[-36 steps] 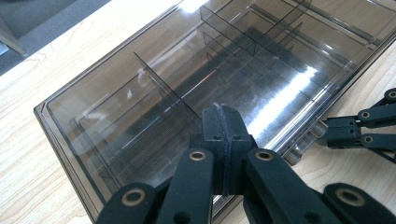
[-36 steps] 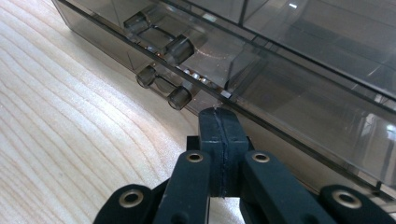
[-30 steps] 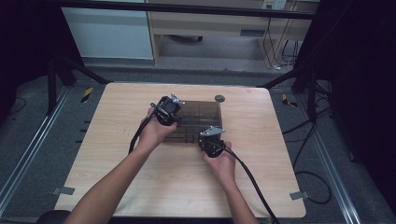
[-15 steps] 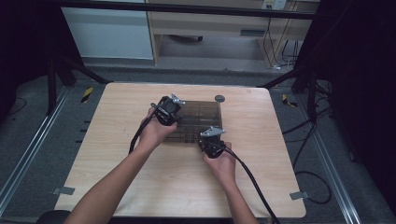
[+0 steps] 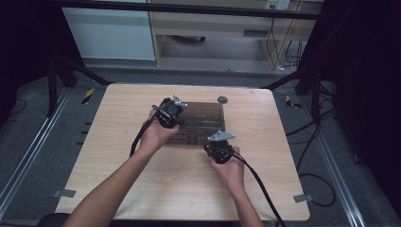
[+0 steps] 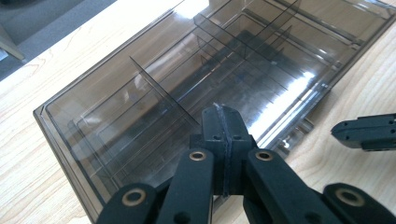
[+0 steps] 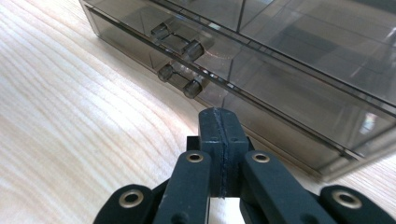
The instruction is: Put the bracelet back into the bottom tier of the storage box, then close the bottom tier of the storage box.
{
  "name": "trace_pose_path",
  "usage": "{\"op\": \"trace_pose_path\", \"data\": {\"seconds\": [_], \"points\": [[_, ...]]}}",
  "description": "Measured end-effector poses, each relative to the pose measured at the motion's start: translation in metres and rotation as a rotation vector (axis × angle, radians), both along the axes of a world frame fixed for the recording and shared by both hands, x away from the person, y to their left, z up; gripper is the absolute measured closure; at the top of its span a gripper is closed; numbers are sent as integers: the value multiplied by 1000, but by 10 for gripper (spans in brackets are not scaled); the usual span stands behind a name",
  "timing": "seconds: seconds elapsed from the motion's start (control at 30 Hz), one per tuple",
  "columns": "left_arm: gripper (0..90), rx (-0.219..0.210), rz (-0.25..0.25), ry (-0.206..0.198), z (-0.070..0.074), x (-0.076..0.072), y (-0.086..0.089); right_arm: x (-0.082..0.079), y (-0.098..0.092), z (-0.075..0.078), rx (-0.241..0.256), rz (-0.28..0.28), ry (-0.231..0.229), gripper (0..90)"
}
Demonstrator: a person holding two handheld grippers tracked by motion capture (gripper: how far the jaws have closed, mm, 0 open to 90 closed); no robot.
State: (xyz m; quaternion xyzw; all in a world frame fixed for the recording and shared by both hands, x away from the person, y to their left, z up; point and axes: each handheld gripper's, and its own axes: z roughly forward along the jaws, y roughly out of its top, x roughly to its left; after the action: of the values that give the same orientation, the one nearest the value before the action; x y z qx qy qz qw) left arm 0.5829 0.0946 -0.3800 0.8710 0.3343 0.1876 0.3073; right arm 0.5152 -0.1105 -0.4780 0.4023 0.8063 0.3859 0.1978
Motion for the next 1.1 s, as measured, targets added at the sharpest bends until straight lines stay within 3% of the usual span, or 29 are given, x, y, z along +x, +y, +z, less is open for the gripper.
{"op": "trace_pose_path", "data": {"seconds": [0.4, 1.1], "points": [[900, -4, -17, -16, 11, -16, 12, -15, -9, -1, 59, -11, 2, 900], [900, -10, -21, -41, 31, -46, 48, -21, -25, -2, 78, -42, 6, 900]]}}
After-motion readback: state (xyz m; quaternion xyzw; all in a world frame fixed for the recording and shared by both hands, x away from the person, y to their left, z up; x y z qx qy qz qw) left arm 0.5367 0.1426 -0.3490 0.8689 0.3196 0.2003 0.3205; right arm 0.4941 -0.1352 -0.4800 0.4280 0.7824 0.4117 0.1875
